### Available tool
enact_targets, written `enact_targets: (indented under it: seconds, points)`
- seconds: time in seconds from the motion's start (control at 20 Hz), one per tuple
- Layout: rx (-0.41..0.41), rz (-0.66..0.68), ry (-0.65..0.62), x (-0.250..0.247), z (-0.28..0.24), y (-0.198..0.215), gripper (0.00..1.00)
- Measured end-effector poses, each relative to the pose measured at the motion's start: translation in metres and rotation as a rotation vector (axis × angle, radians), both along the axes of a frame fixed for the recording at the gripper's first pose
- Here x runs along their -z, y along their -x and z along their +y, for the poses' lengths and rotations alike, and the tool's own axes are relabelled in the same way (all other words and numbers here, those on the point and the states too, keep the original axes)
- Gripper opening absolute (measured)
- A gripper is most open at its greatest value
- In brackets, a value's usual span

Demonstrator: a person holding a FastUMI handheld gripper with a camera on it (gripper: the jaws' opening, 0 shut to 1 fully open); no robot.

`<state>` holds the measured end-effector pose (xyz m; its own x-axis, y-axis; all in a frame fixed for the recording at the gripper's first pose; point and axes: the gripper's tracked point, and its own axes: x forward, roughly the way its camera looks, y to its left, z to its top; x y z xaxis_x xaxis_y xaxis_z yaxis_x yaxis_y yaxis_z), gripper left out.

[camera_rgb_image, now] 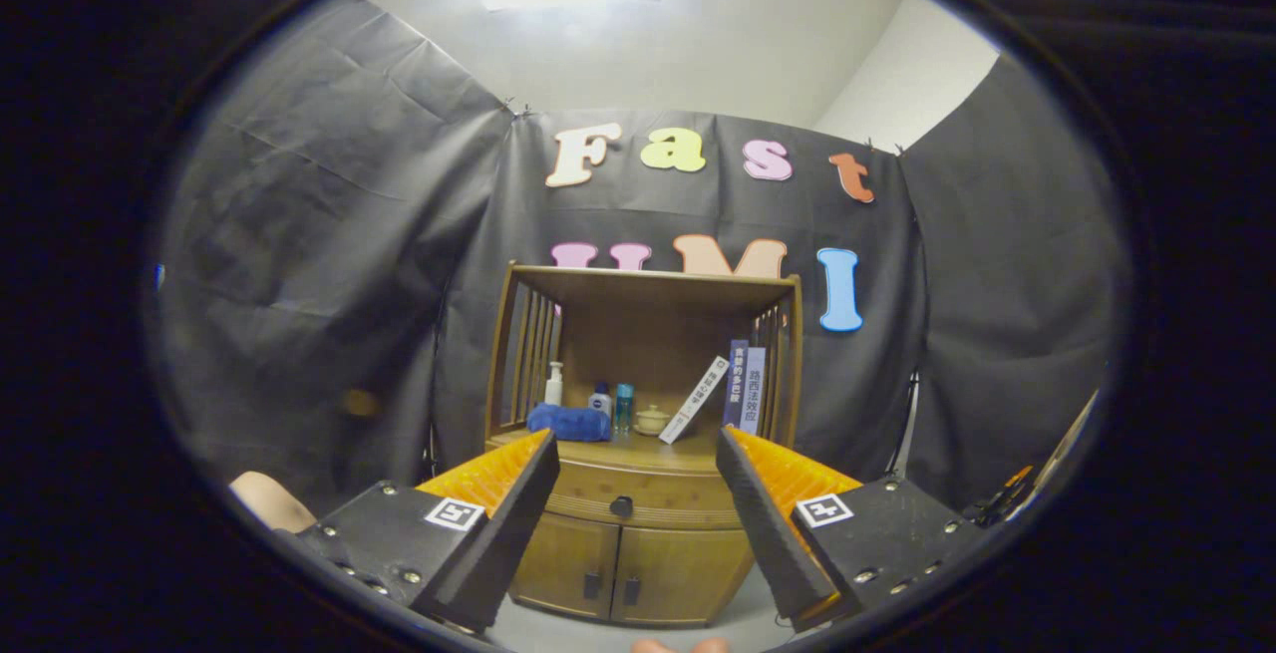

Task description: Pull open the drawer, take out the items inside it, and place them on the countertop above the cabinet.

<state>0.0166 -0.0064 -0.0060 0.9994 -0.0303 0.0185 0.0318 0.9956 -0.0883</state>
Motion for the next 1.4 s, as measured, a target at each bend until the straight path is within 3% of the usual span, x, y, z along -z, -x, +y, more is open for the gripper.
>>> enact_targets:
  seconds: [0.5, 0.7, 1.05, 1.4]
  points:
    - [0.001, 0.019, 0.038, 0.056, 0.0, -0.104, 0.98]
    - [0.016, 0.095, 0.095, 0.124, 0.002, -0.167, 0.98]
    - [-0.016, 0.26, 0.162, 0.231, 0.027, -0.243, 0.98]
    - [0.04, 0.402, 0.148, 0.305, 0.013, -0.277, 0.81]
